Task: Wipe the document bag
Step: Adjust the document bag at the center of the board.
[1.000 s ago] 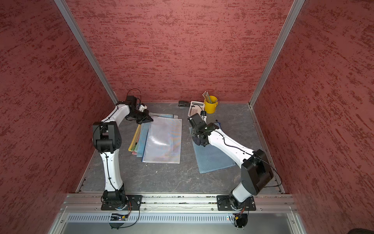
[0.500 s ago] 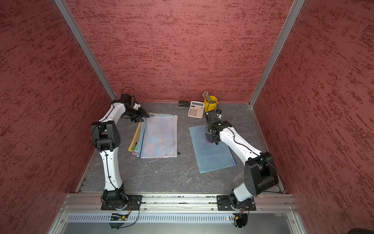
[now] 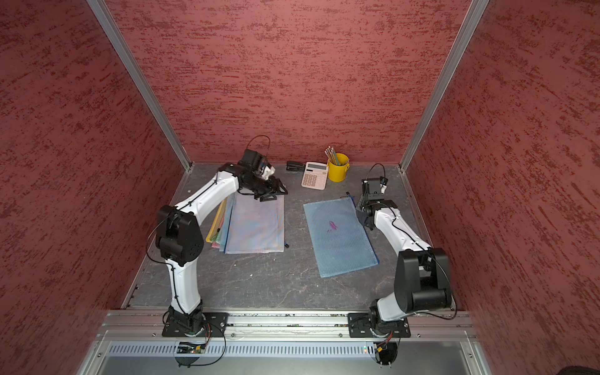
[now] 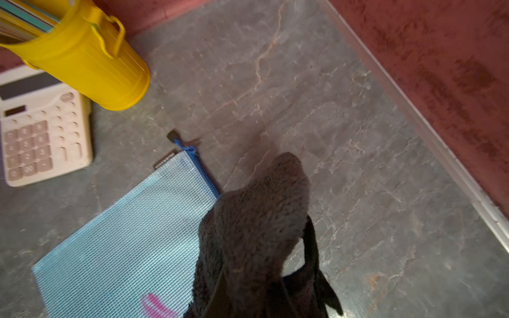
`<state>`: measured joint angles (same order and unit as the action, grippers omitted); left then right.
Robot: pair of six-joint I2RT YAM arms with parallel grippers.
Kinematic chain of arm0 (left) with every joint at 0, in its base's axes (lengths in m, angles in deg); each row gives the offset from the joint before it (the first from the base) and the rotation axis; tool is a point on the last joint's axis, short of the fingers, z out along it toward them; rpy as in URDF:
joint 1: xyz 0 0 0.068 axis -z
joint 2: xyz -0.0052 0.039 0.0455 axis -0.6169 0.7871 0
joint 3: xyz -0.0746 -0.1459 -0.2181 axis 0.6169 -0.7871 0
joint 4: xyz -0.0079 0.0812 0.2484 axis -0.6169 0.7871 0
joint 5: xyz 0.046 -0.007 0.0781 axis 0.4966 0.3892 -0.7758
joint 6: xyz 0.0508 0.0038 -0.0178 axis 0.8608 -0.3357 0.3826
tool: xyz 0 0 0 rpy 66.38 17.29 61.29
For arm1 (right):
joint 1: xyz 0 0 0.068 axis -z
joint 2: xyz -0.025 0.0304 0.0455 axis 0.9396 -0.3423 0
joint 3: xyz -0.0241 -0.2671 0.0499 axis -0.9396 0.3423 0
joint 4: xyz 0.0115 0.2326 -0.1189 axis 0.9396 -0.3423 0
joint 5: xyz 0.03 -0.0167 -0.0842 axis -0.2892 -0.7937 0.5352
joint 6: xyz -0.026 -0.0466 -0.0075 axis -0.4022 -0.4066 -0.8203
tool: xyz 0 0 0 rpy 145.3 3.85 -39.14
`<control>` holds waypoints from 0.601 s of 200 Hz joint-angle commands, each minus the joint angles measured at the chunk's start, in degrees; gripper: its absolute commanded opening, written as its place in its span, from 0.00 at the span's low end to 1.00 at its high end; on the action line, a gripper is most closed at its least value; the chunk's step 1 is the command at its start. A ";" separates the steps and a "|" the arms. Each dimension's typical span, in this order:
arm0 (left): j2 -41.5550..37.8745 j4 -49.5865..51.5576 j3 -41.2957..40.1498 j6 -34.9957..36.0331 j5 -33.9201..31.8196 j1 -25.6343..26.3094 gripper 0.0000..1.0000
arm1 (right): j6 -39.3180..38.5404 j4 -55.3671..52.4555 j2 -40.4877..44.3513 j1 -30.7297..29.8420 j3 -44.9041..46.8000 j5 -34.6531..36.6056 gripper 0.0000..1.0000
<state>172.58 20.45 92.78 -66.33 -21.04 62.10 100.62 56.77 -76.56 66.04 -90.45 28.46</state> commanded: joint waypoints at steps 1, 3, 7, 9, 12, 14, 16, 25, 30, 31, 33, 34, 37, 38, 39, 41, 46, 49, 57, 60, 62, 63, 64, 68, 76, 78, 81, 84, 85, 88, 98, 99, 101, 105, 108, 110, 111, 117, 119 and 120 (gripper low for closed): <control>4.51 -7.23 -1.70 -8.39 3.40 3.64 0.63 | -0.46 5.66 -0.73 -0.18 2.46 -6.53 0.00; 4.76 -7.94 -1.84 -8.73 3.51 4.02 0.63 | -0.37 5.74 -0.64 -0.16 2.74 -6.71 0.00; 5.22 -9.25 -2.42 -9.92 3.64 4.71 0.63 | -0.21 5.84 -0.41 -0.11 3.51 -7.04 0.00; 5.44 -9.87 -2.73 -10.40 3.72 5.05 0.64 | -0.11 5.97 -0.23 -0.17 3.97 -7.28 0.00; 5.74 -10.68 -3.12 -11.15 3.77 5.61 0.64 | -0.01 6.26 0.01 -0.18 4.69 -7.61 0.00; 5.97 -11.11 -3.23 -11.64 3.78 5.96 0.64 | 0.01 6.33 0.25 -0.19 5.12 -7.93 0.00; 6.22 -11.55 -3.48 -12.06 3.78 6.25 0.64 | 0.12 6.51 0.49 -0.19 5.49 -8.10 0.00; 7.36 -13.10 -4.13 -13.73 3.66 7.51 0.64 | 0.64 6.89 1.71 -0.19 7.80 -8.53 0.00; 8.13 -13.65 -4.21 -14.42 3.77 8.14 0.65 | 0.91 7.06 2.37 -0.13 9.20 -8.85 0.00; 8.26 -13.77 -4.22 -14.58 3.78 8.28 0.65 | 0.99 7.16 2.51 -0.16 9.50 -8.94 0.00; 8.53 -13.97 -4.19 -14.86 3.78 8.50 0.65 | 1.02 7.29 2.85 -0.18 9.95 -9.16 0.00; 8.68 -14.10 -4.16 -14.97 3.78 8.63 0.65 | 1.09 7.32 2.97 -0.18 10.14 -9.32 0.00; 9.06 -14.38 -4.31 -15.39 3.74 8.99 0.66 | 1.30 7.49 3.32 -0.16 10.98 -9.82 0.00; 9.12 -14.48 -4.36 -15.59 3.76 9.10 0.66 | 1.36 7.56 3.42 -0.17 11.18 -10.00 0.00; 9.28 -14.63 -4.38 -15.73 3.73 9.20 0.66 | 1.43 7.59 3.56 -0.18 11.55 -10.09 0.00; 9.51 -14.84 -4.45 -15.99 3.70 9.41 0.66 | 1.53 7.66 3.75 -0.25 12.02 -10.39 0.00; 10.05 -15.43 -4.43 -16.50 3.58 9.89 0.67 | 1.87 7.83 3.92 -0.27 13.14 -11.01 0.00; 10.43 -15.64 -4.45 -16.73 3.48 10.18 0.68 | 2.05 7.92 3.88 -0.32 13.80 -11.40 0.00; 11.47 -15.38 -4.01 -16.95 2.73 10.82 0.70 | 2.42 8.14 5.47 -0.40 15.46 -12.07 0.00; 11.84 -15.04 -3.70 -17.04 2.30 10.97 0.70 | 2.56 8.15 5.73 -0.48 15.97 -12.18 0.00; 12.17 -14.88 -3.51 -17.02 2.16 11.04 0.70 | 2.67 8.15 5.86 -0.52 16.36 -12.21 0.00; 12.30 -14.82 -3.52 -17.02 2.05 11.14 0.70 | 2.75 8.19 5.88 -0.57 16.55 -12.20 0.00; 12.45 -14.75 -3.44 -17.01 1.99 11.19 0.70 | 2.78 8.21 5.93 -0.56 16.65 -12.20 0.00; 12.91 -14.70 -3.31 -17.16 1.57 11.39 0.71 | 2.92 8.30 6.18 -0.71 17.33 -12.32 0.00; 13.53 -14.21 -3.18 -17.69 0.23 11.67 0.71 | 3.00 8.43 6.57 -0.92 18.34 -12.64 0.00; 13.67 -14.17 -3.18 -17.84 -0.05 11.78 0.71 | 3.06 8.42 6.70 -0.99 18.53 -12.64 0.00; 13.80 -14.24 -3.38 -18.05 -0.42 11.84 0.71 | 3.08 8.33 6.86 -1.12 18.79 -12.63 0.00; 13.95 -14.29 -3.41 -18.20 -0.71 11.93 0.71 | 3.16 8.20 6.94 -1.19 19.05 -12.63 0.00; 14.03 -14.27 -3.43 -18.26 -0.97 11.98 0.71 | 3.17 8.18 6.99 -1.17 19.13 -12.63 0.00; 14.16 -14.15 -3.44 -18.31 -1.55 12.02 0.71 | 3.21 8.15 7.23 -1.24 19.33 -12.63 0.00; 14.44 -13.20 -3.43 -18.60 -3.64 12.35 0.71 | 3.35 8.23 7.78 -1.56 20.04 -12.70 0.00; 14.45 -13.15 -3.44 -18.60 -3.75 12.36 0.71 | 3.35 8.23 7.76 -1.53 20.11 -12.75 0.00; 14.45 -13.04 -3.37 -18.53 -4.25 12.40 0.71 | 3.41 8.28 7.86 -1.62 20.22 -12.84 0.00; 14.61 -12.80 -3.26 -18.38 -5.12 12.58 0.71 | 3.48 8.33 7.95 -1.74 20.45 -12.96 0.00; 14.75 -12.49 -3.19 -18.26 -5.78 12.71 0.71 | 3.52 8.40 7.98 -1.89 20.55 -13.10 0.00; 14.79 -12.22 -3.14 -18.31 -6.28 12.77 0.71 | 3.52 8.47 7.96 -1.99 20.60 -13.15 0.00; 14.88 -12.09 -3.11 -18.23 -6.52 12.79 0.71 | 3.57 8.49 7.98 -2.01 20.65 -13.20 0.00; 15.25 -11.74 -2.85 -17.87 -7.46 13.06 0.71 | 3.71 8.65 7.79 -2.41 20.95 -13.37 0.00; 15.37 -11.64 -2.68 -17.84 -7.86 13.08 0.71 | 3.70 8.65 7.67 -2.52 21.00 -13.48 0.00; 15.48 -11.53 -2.62 -17.82 -8.02 13.12 0.71 | 3.70 8.66 7.66 -2.58 21.03 -13.50 0.00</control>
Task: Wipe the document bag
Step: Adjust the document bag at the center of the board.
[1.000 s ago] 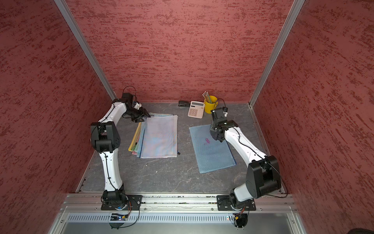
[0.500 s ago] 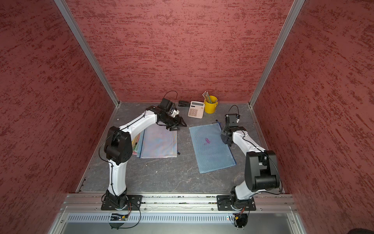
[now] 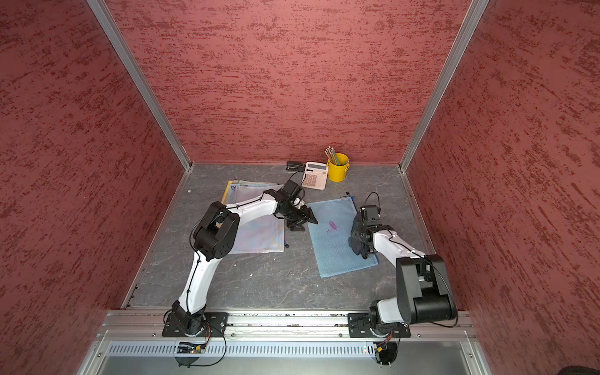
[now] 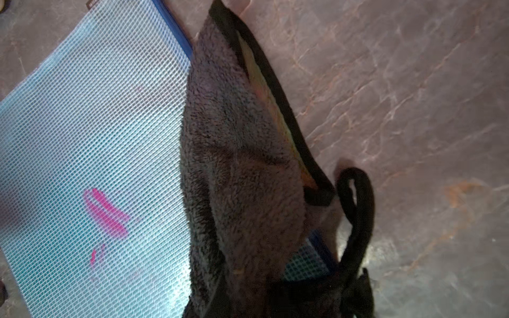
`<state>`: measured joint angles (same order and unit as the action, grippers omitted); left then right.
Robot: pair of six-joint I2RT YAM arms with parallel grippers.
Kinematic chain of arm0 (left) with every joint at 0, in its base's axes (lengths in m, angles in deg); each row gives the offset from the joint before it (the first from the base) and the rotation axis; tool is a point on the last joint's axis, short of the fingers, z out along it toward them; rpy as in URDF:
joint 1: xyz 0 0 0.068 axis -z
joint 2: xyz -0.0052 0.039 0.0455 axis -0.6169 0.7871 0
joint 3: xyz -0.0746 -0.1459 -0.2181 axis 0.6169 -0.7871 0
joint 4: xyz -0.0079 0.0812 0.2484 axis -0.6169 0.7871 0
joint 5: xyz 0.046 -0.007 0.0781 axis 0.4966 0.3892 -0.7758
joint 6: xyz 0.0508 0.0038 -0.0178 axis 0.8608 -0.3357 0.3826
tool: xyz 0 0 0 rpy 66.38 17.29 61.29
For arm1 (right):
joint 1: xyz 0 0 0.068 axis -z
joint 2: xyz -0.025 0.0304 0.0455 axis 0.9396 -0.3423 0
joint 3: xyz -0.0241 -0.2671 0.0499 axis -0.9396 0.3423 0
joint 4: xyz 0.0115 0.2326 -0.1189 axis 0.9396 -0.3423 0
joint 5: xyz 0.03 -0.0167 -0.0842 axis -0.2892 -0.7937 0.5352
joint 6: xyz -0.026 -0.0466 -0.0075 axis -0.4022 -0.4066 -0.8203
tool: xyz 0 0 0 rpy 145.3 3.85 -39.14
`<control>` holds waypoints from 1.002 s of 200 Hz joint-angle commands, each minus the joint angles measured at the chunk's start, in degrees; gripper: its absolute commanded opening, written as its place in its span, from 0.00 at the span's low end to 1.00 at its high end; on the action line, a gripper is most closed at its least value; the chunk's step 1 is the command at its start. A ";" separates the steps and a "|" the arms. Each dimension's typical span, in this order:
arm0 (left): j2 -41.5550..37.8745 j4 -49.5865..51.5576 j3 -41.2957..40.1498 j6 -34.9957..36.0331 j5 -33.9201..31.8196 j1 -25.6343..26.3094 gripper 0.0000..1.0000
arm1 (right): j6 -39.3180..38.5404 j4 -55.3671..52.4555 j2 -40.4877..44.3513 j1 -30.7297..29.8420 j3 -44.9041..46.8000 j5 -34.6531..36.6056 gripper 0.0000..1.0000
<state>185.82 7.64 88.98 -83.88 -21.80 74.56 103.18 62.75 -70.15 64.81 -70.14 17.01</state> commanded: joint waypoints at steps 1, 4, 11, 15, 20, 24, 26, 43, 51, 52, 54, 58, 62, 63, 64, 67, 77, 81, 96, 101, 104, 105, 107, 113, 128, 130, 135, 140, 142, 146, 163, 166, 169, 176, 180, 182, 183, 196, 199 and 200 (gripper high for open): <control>2.34 1.33 1.21 -0.26 -7.42 0.64 0.71 | 1.14 2.72 1.21 -1.39 0.78 -2.09 0.00; 2.65 1.56 1.36 -0.24 -7.75 0.67 0.71 | 1.14 2.70 0.98 -1.57 0.77 -2.13 0.00; 3.17 1.50 1.58 -0.58 -8.31 0.76 0.71 | 1.10 2.69 0.41 -2.18 0.84 -2.08 0.00; 3.57 1.15 1.66 -0.75 -8.60 0.87 0.71 | 1.22 2.69 0.10 -2.41 0.84 -1.95 0.00; 3.93 0.84 1.64 -1.00 -9.03 0.93 0.71 | 1.25 2.69 -0.34 -2.76 0.84 -1.97 0.00; 4.20 1.03 1.80 -1.11 -9.63 0.97 0.71 | 1.25 2.69 -0.56 -3.10 0.91 -1.97 0.00; 4.30 1.10 1.93 -1.06 -9.96 0.97 0.71 | 1.32 2.69 -0.72 -3.18 0.86 -1.93 0.00; 5.02 0.83 2.12 -1.22 -12.80 0.98 0.72 | 1.38 2.77 -1.36 -4.12 0.89 -1.58 0.00; 5.16 0.50 1.99 -1.39 -14.10 0.89 0.72 | 1.40 2.64 -1.63 -4.33 0.66 -1.22 0.00; 5.16 0.37 1.97 -1.39 -14.18 0.89 0.72 | 1.40 2.62 -1.64 -4.37 0.62 -1.11 0.00; 5.20 0.01 2.02 -1.39 -14.35 0.75 0.72 | 1.34 2.60 -1.71 -4.40 0.54 -1.10 0.00; 5.20 -0.98 1.70 -1.52 -14.44 0.66 0.72 | 1.32 2.52 -1.86 -4.44 0.44 -0.94 0.00; 5.29 -1.83 1.40 -1.59 -14.57 0.64 0.72 | 1.24 2.47 -1.91 -4.43 0.24 -0.92 0.00; 5.31 -1.98 1.37 -1.67 -14.59 0.63 0.72 | 1.19 2.44 -1.91 -4.46 0.23 -0.92 0.00; 5.32 -2.15 1.35 -1.71 -14.60 0.63 0.72 | 1.17 2.43 -1.91 -4.48 0.18 -0.92 0.00; 5.43 -2.53 1.33 -1.76 -14.70 0.62 0.72 | 1.15 2.36 -1.91 -4.54 0.06 -0.92 0.00; 6.38 -2.45 2.51 -1.52 -14.73 0.49 0.72 | 1.06 2.25 -2.66 -4.73 -0.37 -0.74 0.00; 6.80 -2.26 3.09 -1.12 -14.73 0.51 0.72 | 1.01 2.16 -3.50 -4.76 -0.46 -0.74 0.00; 7.60 -2.78 4.33 -0.03 -14.97 0.55 0.72 | 1.06 1.96 -4.52 -5.28 -1.05 -0.52 0.00; 7.49 -3.82 4.11 0.08 -14.85 0.44 0.72 | 1.06 1.98 -4.82 -5.51 -1.15 -0.39 0.00; 7.41 -4.52 3.74 -0.03 -14.84 0.40 0.72 | 1.06 1.92 -4.99 -5.62 -1.22 -0.30 0.00; 7.38 -4.78 3.68 -0.01 -14.86 0.38 0.72 | 1.06 1.91 -5.03 -5.68 -1.25 -0.30 0.00; 7.25 -5.28 3.48 0.01 -14.83 0.32 0.72 | 1.06 1.90 -5.26 -5.72 -1.38 -0.24 0.00; 7.02 -6.50 2.86 -0.13 -14.79 -0.03 0.72 | 1.05 1.74 -5.56 -5.95 -1.58 -0.06 0.00; 6.87 -6.71 2.52 0.16 -16.03 -1.52 0.72 | 1.06 1.38 -6.56 -6.50 -2.03 0.53 0.00; 6.91 -6.66 2.59 0.31 -16.15 -1.76 0.73 | 1.03 1.37 -6.65 -6.47 -2.06 0.57 0.00; 6.92 -6.34 2.82 0.75 -16.54 -2.44 0.73 | 1.05 1.28 -6.81 -6.65 -2.19 0.74 0.00; 6.83 -5.91 3.10 1.50 -16.90 -3.07 0.73 | 1.01 1.28 -7.12 -6.77 -2.24 0.90 0.00; 6.79 -5.67 3.20 1.88 -17.18 -3.16 0.73 | 1.02 1.21 -7.15 -6.82 -2.31 0.92 0.00; 6.68 -5.29 3.46 2.71 -17.63 -3.48 0.73 | 1.00 1.15 -7.40 -6.89 -2.45 1.05 0.00; 7.44 -2.63 6.40 6.72 -19.26 -3.86 0.73 | 0.97 1.19 -8.26 -7.22 -3.13 1.46 0.00; 7.82 -2.19 6.98 7.18 -19.20 -3.79 0.73 | 0.97 1.26 -8.54 -7.22 -3.19 1.46 0.00; 8.39 -1.75 7.84 7.64 -19.04 -3.70 0.73 | 0.97 1.34 -8.76 -7.40 -3.35 1.39 0.00; 9.88 -0.46 9.85 8.19 -18.36 -3.45 0.73 | 0.89 1.53 -9.45 -7.68 -3.68 1.16 0.00; 10.68 0.45 11.25 8.43 -17.88 -3.27 0.73 | 0.80 1.54 -9.82 -7.89 -4.08 1.06 0.00; 11.22 0.88 12.05 8.49 -17.74 -3.25 0.73 | 0.79 1.48 -10.04 -7.98 -4.17 1.03 0.00; 11.44 1.18 12.36 8.51 -17.71 -3.16 0.73 | 0.79 1.47 -10.20 -8.09 -4.26 1.02 0.00; 13.33 2.31 14.54 8.63 -17.26 -2.40 0.73 | 0.80 1.58 -11.25 -9.00 -4.86 0.93 0.00; 13.42 2.10 14.47 8.47 -17.23 -2.26 0.73 | 0.77 1.67 -11.40 -9.18 -4.95 0.86 0.00; 13.47 1.96 14.36 8.42 -17.20 -2.23 0.73 | 0.83 1.69 -11.49 -9.30 -4.91 0.85 0.00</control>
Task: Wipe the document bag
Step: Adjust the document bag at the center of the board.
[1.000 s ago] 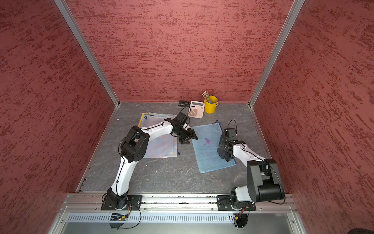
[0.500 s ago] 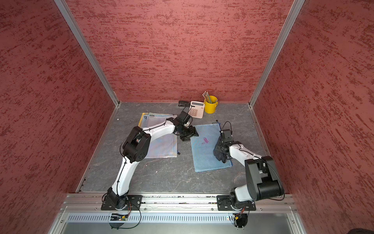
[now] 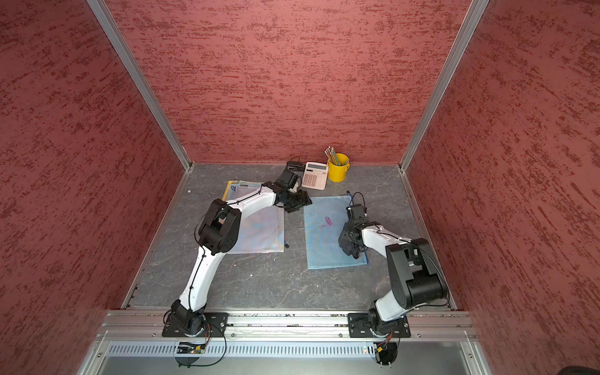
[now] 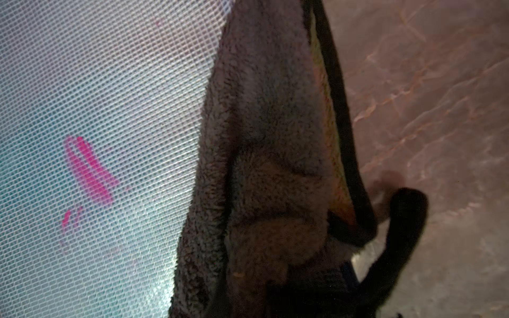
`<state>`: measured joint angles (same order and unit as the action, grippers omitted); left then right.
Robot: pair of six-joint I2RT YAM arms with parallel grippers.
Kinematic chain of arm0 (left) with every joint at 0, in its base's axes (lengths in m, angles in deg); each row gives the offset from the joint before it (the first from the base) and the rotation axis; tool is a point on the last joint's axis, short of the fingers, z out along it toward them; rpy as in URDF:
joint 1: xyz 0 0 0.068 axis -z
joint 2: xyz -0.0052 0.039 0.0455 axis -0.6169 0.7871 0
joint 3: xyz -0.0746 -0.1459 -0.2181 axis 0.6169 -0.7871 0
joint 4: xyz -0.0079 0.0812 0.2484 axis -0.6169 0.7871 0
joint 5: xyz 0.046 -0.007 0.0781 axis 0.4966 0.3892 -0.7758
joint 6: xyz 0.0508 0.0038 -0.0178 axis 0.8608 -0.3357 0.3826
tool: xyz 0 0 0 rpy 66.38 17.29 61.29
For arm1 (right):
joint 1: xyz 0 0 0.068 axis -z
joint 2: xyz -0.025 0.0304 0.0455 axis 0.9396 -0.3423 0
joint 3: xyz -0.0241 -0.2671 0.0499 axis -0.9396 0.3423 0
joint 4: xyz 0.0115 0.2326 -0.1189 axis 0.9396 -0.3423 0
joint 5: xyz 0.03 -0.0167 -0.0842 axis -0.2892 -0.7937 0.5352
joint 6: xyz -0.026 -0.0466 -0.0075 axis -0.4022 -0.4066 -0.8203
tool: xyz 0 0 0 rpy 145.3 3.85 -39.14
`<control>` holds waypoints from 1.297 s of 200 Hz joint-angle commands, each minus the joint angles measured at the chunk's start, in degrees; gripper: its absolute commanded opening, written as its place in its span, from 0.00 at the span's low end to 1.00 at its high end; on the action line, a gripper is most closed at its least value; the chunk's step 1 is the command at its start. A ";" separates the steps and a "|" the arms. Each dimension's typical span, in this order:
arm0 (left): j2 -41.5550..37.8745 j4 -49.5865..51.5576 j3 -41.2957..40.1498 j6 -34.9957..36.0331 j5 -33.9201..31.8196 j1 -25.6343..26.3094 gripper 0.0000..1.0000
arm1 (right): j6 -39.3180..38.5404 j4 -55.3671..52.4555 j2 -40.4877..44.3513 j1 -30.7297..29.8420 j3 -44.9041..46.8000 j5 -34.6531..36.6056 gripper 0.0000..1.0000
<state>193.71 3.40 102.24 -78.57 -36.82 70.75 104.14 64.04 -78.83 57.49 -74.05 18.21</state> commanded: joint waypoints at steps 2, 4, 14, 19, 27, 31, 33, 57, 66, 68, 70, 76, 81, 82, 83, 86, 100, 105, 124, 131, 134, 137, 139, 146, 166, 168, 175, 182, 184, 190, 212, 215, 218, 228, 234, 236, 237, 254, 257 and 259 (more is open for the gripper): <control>5.52 5.94 0.92 2.95 -2.07 1.67 0.73 | -0.12 0.49 -2.92 -2.16 -1.02 -0.36 0.00; 5.53 5.61 0.66 2.83 -2.02 1.74 0.73 | -0.09 0.58 -3.04 -2.31 -1.11 -0.40 0.00; 5.13 3.38 -1.07 1.94 -1.30 1.77 0.73 | 0.16 1.02 -3.64 -2.85 -1.11 -0.87 0.00; 4.96 2.29 -1.90 1.48 -0.72 1.70 0.73 | 0.17 1.13 -4.07 -3.17 -1.27 -0.98 0.00; 4.79 0.38 -3.32 0.99 0.30 1.36 0.73 | 0.18 1.22 -4.68 -3.64 -1.44 -0.98 0.00; 4.56 -0.76 -4.04 0.90 1.02 1.24 0.73 | 0.18 1.22 -4.96 -3.87 -1.49 -0.90 0.00; 4.50 -1.40 -4.38 0.84 1.37 1.10 0.73 | 0.09 1.22 -5.11 -3.97 -1.58 -0.89 0.00; 2.47 -11.66 -10.29 -1.67 7.04 -0.71 0.72 | -0.06 0.91 -6.46 -4.35 -2.10 -0.54 0.00; 1.57 -15.90 -12.68 -2.85 9.22 -1.31 0.72 | -0.17 0.82 -6.85 -4.39 -2.28 -0.54 0.00; 1.47 -17.01 -13.07 -2.91 9.88 -1.42 0.72 | -0.26 0.79 -6.97 -4.38 -2.37 -0.54 0.00; 1.35 -18.01 -13.34 -3.12 10.66 -1.56 0.71 | -0.30 0.78 -7.04 -4.38 -2.41 -0.54 0.00; 1.23 -21.09 -14.16 -3.94 12.70 -1.85 0.71 | -0.42 0.65 -7.24 -4.43 -2.74 -0.53 0.00; 1.30 -22.44 -14.39 -4.63 14.13 -2.05 0.71 | -0.52 0.61 -7.52 -4.39 -2.80 -0.54 0.00; 1.35 -22.87 -14.40 -4.83 14.47 -2.11 0.71 | -0.56 0.61 -7.54 -4.38 -2.85 -0.54 0.00; 1.33 -23.21 -14.40 -5.02 14.64 -2.14 0.71 | -0.63 0.61 -7.55 -4.38 -2.87 -0.54 0.00; 1.51 -24.48 -14.40 -5.55 15.77 -2.21 0.71 | -0.68 0.61 -7.65 -4.38 -2.97 -0.54 0.00; 2.68 -28.49 -13.26 -7.61 20.30 -2.28 0.71 | -0.99 0.52 -8.06 -4.45 -3.35 -0.48 0.00; 3.23 -29.18 -12.53 -8.06 21.59 -2.26 0.71 | -1.02 0.52 -8.17 -4.47 -3.49 -0.45 0.00; 4.92 -33.41 -9.95 -9.66 26.76 -1.57 0.70 | -1.14 0.61 -8.59 -4.46 -3.62 -0.54 0.00; 5.17 -35.38 -9.66 -10.25 28.43 -1.39 0.70 | -1.22 0.61 -8.65 -4.47 -3.67 -0.54 0.00; 5.32 -36.23 -9.54 -10.43 29.09 -1.43 0.70 | -1.31 0.69 -8.69 -4.47 -3.74 -0.47 0.00; 5.45 -36.85 -9.50 -10.76 29.76 -1.44 0.70 | -1.31 0.65 -8.76 -4.47 -3.73 -0.45 0.00; 5.49 -37.03 -9.44 -10.84 30.11 -1.35 0.70 | -1.31 0.68 -8.67 -4.47 -3.72 -0.38 0.00; 5.68 -37.75 -9.19 -11.01 31.25 -1.46 0.70 | -1.41 0.76 -8.72 -4.47 -3.65 -0.28 0.00; 5.75 -40.25 -10.47 -11.57 34.90 -2.26 0.70 | -1.90 0.78 -8.78 -4.47 -3.71 -0.05 0.00; 5.70 -41.11 -10.74 -11.77 35.50 -2.37 0.70 | -1.96 0.78 -8.81 -4.47 -3.78 -0.02 0.00; 5.67 -44.11 -12.31 -13.36 37.31 -2.94 0.70 | -2.15 0.78 -8.87 -4.47 -3.79 -0.01 0.00; 5.51 -47.57 -14.05 -15.69 38.27 -3.70 0.70 | -2.32 0.78 -8.87 -4.47 -3.80 0.08 0.00; 5.48 -48.65 -14.58 -16.34 38.48 -3.98 0.70 | -2.40 0.78 -8.77 -4.47 -3.74 0.08 0.00; 5.22 -51.87 -16.52 -17.99 38.83 -4.69 0.70 | -2.45 0.78 -8.71 -4.52 -3.64 0.16 0.00; 3.59 -52.91 -20.43 -17.79 37.35 -6.63 0.70 | -3.03 0.69 -8.63 -4.47 -3.40 0.42 0.00; 3.38 -52.05 -20.49 -17.18 37.02 -6.80 0.69 | -3.13 0.69 -8.63 -4.47 -3.36 0.43 0.00; 3.17 -50.99 -20.40 -16.40 36.70 -6.87 0.69 | -3.22 0.62 -8.62 -4.47 -3.27 0.47 0.00; 2.89 -47.18 -19.15 -13.63 35.87 -7.15 0.68 | -3.71 0.47 -8.62 -4.46 -3.28 0.60 0.00; 2.86 -45.24 -18.22 -12.08 35.43 -7.18 0.67 | -4.09 0.39 -8.58 -4.47 -3.25 0.73 0.00; 2.93 -44.67 -17.73 -11.63 35.22 -7.18 0.66 | -4.16 0.35 -8.56 -4.47 -3.23 0.77 0.00; 2.96 -44.35 -17.60 -11.41 35.12 -7.18 0.66 | -4.23 0.35 -8.59 -4.47 -3.19 0.78 0.00; 3.47 -41.00 -14.33 -8.88 33.86 -7.10 0.60 | -5.11 0.03 -8.66 -4.46 -3.30 1.38 0.00; 3.68 -40.57 -13.76 -8.74 33.52 -7.05 0.59 | -5.20 0.00 -8.65 -4.47 -3.36 1.46 0.00; 3.75 -40.25 -13.38 -8.62 33.36 -7.03 0.58 | -5.30 -0.07 -8.71 -4.47 -3.34 1.41 0.00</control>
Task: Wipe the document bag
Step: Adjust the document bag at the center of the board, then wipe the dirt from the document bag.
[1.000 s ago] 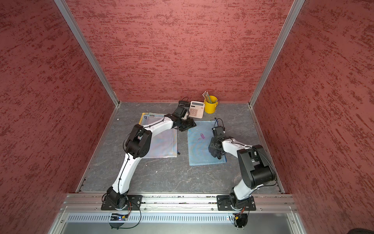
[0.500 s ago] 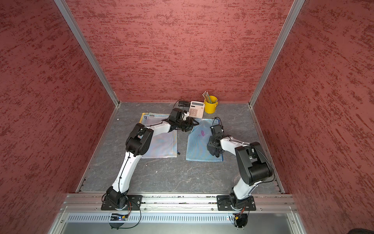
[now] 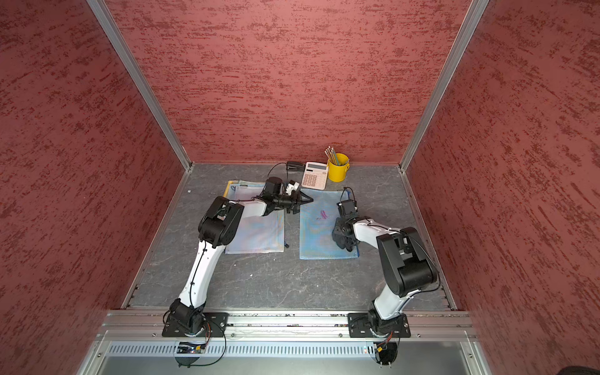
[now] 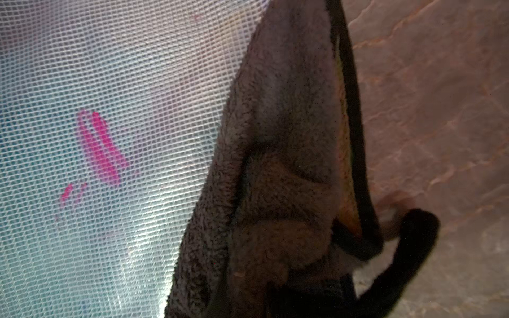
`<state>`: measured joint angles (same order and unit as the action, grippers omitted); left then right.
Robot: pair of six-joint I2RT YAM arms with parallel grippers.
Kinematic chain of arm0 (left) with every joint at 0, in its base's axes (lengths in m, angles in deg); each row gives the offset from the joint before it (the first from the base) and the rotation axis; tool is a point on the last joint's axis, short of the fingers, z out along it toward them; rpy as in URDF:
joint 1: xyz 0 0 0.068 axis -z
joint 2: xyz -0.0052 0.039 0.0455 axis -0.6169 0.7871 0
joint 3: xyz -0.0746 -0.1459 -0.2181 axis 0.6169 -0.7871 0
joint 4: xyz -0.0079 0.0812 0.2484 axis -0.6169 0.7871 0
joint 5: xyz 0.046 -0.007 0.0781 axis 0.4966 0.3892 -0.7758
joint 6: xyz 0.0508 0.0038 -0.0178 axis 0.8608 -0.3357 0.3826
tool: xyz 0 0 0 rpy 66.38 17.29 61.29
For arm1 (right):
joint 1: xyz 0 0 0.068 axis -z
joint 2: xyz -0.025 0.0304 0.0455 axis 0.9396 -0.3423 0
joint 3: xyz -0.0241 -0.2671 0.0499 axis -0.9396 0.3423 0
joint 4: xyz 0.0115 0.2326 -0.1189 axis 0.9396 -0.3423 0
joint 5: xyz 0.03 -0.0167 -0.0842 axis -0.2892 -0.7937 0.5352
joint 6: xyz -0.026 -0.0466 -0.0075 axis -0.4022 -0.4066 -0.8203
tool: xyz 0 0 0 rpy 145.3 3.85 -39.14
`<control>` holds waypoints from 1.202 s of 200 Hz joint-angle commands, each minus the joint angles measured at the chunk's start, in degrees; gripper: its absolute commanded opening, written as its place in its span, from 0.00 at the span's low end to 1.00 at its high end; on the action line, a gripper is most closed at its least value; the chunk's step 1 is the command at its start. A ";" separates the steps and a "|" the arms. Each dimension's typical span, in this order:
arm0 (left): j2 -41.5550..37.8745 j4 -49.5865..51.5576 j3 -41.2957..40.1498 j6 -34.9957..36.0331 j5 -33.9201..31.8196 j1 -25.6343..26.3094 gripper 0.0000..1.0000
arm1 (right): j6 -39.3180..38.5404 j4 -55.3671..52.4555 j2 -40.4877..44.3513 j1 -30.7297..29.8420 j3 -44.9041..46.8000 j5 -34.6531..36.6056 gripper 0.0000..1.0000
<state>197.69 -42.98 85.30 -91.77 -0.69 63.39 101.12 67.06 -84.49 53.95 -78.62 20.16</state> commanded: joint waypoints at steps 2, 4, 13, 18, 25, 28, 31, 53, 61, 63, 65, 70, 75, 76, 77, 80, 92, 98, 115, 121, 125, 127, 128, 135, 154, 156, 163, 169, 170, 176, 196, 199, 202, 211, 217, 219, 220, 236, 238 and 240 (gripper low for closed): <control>-0.14 6.43 3.78 4.70 -2.88 0.33 0.57 | -2.26 -3.11 -3.07 -0.93 1.19 -0.48 0.00; -0.04 6.71 4.15 4.82 -2.97 0.34 0.56 | -2.32 -3.16 -3.05 -0.93 1.09 -0.44 0.00; 0.70 7.88 5.71 5.21 -3.13 0.58 0.53 | -2.43 -3.20 -3.02 -0.93 0.93 -0.39 0.00; 1.11 8.79 6.49 5.41 -3.27 0.63 0.52 | -2.50 -3.14 -2.96 -0.93 0.80 -0.37 0.00; 1.66 9.68 7.37 5.52 -3.36 1.00 0.49 | -2.52 -3.13 -2.87 -0.93 0.69 -0.41 0.00; 1.86 9.85 7.67 5.67 -3.23 1.10 0.47 | -2.52 -3.12 -2.82 -0.93 0.60 -0.38 0.00; 2.02 9.97 7.84 5.80 -3.21 1.17 0.46 | -2.54 -3.11 -2.77 -0.89 0.61 -0.33 0.00; 1.98 11.12 7.82 7.31 -4.36 2.10 0.27 | -3.05 -3.84 -2.25 -0.93 -0.09 0.02 0.00; 1.45 11.35 7.05 7.72 -5.26 2.29 0.19 | -3.41 -4.42 -1.24 -0.92 -0.41 0.75 0.00; 1.22 11.36 6.74 7.83 -5.48 2.30 0.17 | -3.51 -4.65 -0.81 -0.93 -0.50 1.03 0.00; 1.05 11.39 6.58 7.88 -5.64 2.36 0.15 | -3.66 -4.86 -0.46 -0.93 -0.67 1.34 0.00; 0.62 11.38 5.93 8.04 -6.13 2.33 0.12 | -4.05 -5.61 0.77 -0.89 -1.11 2.35 0.00; 0.05 11.31 5.22 8.01 -6.53 2.44 0.07 | -4.58 -6.71 2.18 -0.84 -1.70 3.34 0.00; -0.03 11.35 5.02 8.00 -6.63 2.46 0.06 | -4.65 -6.94 2.38 -0.84 -1.86 3.46 0.00; -0.21 11.33 4.92 7.95 -6.72 2.42 0.06 | -4.77 -7.13 2.61 -0.89 -2.03 3.70 0.00; -0.60 11.11 4.40 7.90 -7.01 2.54 0.04 | -5.08 -7.93 3.60 -0.85 -2.60 4.34 0.00; -2.58 10.83 1.86 7.92 -8.42 2.82 0.00 | -6.51 -11.73 7.22 -0.84 -5.79 7.16 0.00; -3.70 10.91 0.74 8.20 -8.99 3.00 0.00 | -7.16 -13.54 9.05 -0.84 -7.96 8.42 0.00; -6.64 11.35 -2.95 8.39 -10.84 3.89 0.00 | -8.26 -17.91 13.80 -1.00 -15.09 9.56 0.00; -7.55 11.31 -4.08 8.44 -11.32 4.25 0.00 | -8.55 -18.26 14.98 -1.08 -17.21 8.27 0.00; -8.17 11.53 -4.88 8.50 -11.93 4.46 0.00 | -8.65 -18.12 15.54 -1.22 -18.37 6.96 0.00; -8.48 11.65 -5.18 8.56 -12.33 4.60 0.00 | -8.60 -17.98 15.80 -1.31 -18.79 6.21 0.00; -8.65 11.66 -5.45 8.58 -12.52 4.63 0.00 | -8.55 -17.89 15.91 -1.34 -18.97 5.86 0.00; -9.73 11.89 -6.82 8.60 -13.66 4.97 0.00 | -7.98 -16.86 16.40 -1.75 -19.90 2.93 0.00; -11.34 10.84 -9.63 7.87 -14.70 5.73 0.00 | -4.49 -11.39 15.05 -3.78 -17.66 -5.23 0.00; -11.42 10.88 -9.86 7.70 -14.76 5.77 0.00 | -4.00 -10.43 14.82 -4.15 -17.03 -5.63 0.00; -11.71 10.79 -10.52 7.32 -15.01 6.00 0.00 | -2.16 -6.95 13.82 -5.15 -14.48 -7.86 0.00; -11.95 10.73 -11.28 6.95 -15.28 6.21 0.00 | -0.73 -3.42 13.06 -6.19 -11.94 -9.41 0.00; -12.01 10.71 -11.45 6.90 -15.31 6.23 0.00 | -0.44 -2.83 12.92 -6.37 -11.55 -9.51 0.00; -12.25 10.37 -12.17 6.42 -15.72 6.42 0.00 | 1.10 1.46 12.46 -7.37 -8.72 -9.91 0.00; -12.94 8.15 -15.28 4.47 -16.76 6.78 0.00 | 6.87 15.94 10.57 -8.73 0.00 -14.85 0.00; -13.01 7.83 -15.57 4.13 -16.98 6.78 0.00 | 7.68 17.77 10.44 -8.80 1.24 -15.06 0.00; -13.03 7.65 -15.93 3.90 -17.15 6.86 0.00 | 8.36 19.40 10.36 -8.96 2.34 -15.32 0.00; -13.12 7.22 -16.69 3.44 -17.66 6.93 0.00 | 9.96 24.41 10.31 -9.26 5.37 -16.05 0.00; -13.12 7.18 -16.95 3.32 -17.75 7.05 0.00 | 10.70 26.76 10.32 -9.43 7.00 -15.83 0.00; -13.12 7.18 -17.03 3.33 -17.85 7.11 0.00 | 11.05 27.34 10.32 -9.52 7.42 -15.66 0.00; -13.12 7.27 -17.09 3.33 -17.87 7.12 0.00 | 11.12 27.62 10.32 -9.57 7.66 -15.62 0.00; -13.46 7.61 -17.90 2.99 -18.35 7.27 0.00 | 13.12 29.24 9.81 -9.96 10.31 -14.71 0.00; -13.54 7.59 -18.06 2.89 -18.40 7.23 0.00 | 13.35 29.06 9.73 -10.11 10.47 -14.15 0.00; -13.62 7.61 -18.15 2.83 -18.45 7.25 0.00 | 13.58 28.70 9.66 -10.26 10.64 -13.57 0.00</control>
<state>185.67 -35.33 68.87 -87.86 -16.40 70.38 108.95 82.53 -76.23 44.40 -68.50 6.85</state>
